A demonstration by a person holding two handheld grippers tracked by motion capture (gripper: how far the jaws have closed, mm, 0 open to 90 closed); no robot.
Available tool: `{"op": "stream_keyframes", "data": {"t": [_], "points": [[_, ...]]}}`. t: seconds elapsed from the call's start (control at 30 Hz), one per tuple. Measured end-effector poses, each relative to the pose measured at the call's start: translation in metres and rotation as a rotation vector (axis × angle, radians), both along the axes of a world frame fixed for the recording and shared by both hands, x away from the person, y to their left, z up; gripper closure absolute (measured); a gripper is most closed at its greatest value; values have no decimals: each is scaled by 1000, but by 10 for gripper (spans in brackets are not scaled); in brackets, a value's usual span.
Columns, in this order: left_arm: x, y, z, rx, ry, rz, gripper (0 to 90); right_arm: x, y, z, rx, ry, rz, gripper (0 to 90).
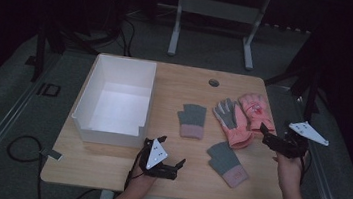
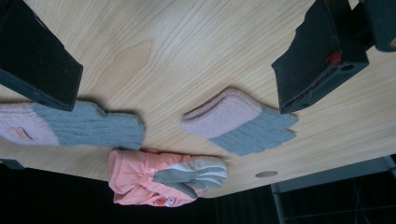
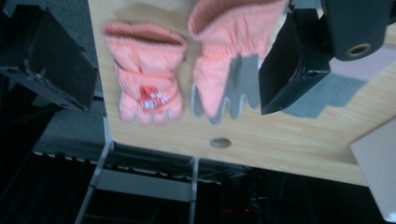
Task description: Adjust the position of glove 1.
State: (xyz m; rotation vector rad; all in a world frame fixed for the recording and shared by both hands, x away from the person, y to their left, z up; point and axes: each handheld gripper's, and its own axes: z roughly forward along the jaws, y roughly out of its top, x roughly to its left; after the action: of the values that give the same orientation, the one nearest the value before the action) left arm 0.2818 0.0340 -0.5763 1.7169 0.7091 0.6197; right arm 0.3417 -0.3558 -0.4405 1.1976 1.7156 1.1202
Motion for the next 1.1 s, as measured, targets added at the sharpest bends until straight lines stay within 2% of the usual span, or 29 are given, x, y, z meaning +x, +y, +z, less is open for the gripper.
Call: {"op": "stream_keyframes", "data": {"t": [0.1, 0.2, 0.3, 0.43, 0.5, 0.63, 0.77, 0.87, 0.97, 1.1], "points": [[0, 0, 0, 3, 1, -1, 6, 2, 8, 8, 11, 15, 49, 147], [0, 1, 0, -4, -1, 2, 6, 6, 20, 13, -5, 20, 85, 149], [0, 2, 0, -9, 3, 3, 6, 10, 29, 15, 22, 48, 120, 136], [0, 1, 0, -1, -2, 0, 6, 12, 45, 15, 17, 52, 185, 113], [0, 1, 0, 3, 0, 0, 6, 15, 54, 13, 10, 75, 223, 135], [-1, 1, 0, 3, -2, 0, 6, 22, 67, 9, 21, 108, 251, 144], [0, 0, 0, 7, -1, -2, 6, 30, 82, 3, 11, 121, 267, 187], [0, 1, 0, 2, 0, -2, 6, 37, 94, -3, 14, 146, 299, 216], [-1, 1, 0, 1, -1, -3, 6, 44, 107, -9, 2, 164, 331, 234], [-1, 1, 0, 4, 2, -5, 6, 51, 124, -17, -29, 177, 347, 259]]}}
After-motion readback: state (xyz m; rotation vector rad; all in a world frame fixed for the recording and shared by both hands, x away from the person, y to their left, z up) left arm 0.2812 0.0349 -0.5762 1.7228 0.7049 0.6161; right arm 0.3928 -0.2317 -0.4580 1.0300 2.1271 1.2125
